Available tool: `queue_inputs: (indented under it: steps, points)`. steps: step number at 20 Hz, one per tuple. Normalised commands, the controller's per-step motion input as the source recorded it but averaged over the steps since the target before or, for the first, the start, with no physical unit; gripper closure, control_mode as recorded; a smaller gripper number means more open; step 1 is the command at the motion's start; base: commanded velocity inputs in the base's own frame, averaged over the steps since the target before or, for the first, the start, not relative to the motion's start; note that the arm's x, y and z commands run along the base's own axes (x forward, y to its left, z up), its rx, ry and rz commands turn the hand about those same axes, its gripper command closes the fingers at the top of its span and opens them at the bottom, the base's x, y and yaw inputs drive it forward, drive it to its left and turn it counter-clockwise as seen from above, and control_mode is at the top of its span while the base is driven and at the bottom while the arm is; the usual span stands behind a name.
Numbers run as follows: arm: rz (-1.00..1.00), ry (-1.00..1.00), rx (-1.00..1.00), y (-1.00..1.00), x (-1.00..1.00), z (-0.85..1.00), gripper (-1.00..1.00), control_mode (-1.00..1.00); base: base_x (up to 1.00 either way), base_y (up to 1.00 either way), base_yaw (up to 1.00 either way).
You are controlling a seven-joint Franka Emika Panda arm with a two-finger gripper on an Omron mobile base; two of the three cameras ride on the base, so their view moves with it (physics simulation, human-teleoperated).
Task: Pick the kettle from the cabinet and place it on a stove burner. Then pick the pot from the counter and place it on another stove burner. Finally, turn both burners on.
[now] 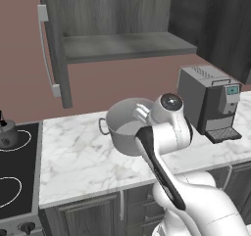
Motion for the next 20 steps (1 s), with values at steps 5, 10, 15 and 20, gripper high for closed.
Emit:
queue_inputs:
  steps: [5, 10, 15, 20]
  points:
    - [0.00, 0.00, 0.00, -0.02, -0.37, 0.39, 1.00, -1.00, 0.00, 0.00, 0.00]
    - [0.00, 0.00, 0.00, -0.05, -0.40, 0.38, 1.00, -1.00, 0.00, 0.00, 0.00]
    - [0.00, 0.00, 0.00, -0.06, -0.41, 0.39, 1.00, -1.00, 0.00, 0.00, 0.00]
    - [0.00, 0.00, 0.00, -0.07, -0.42, 0.37, 1.00, -1.00, 0.00, 0.00, 0.00]
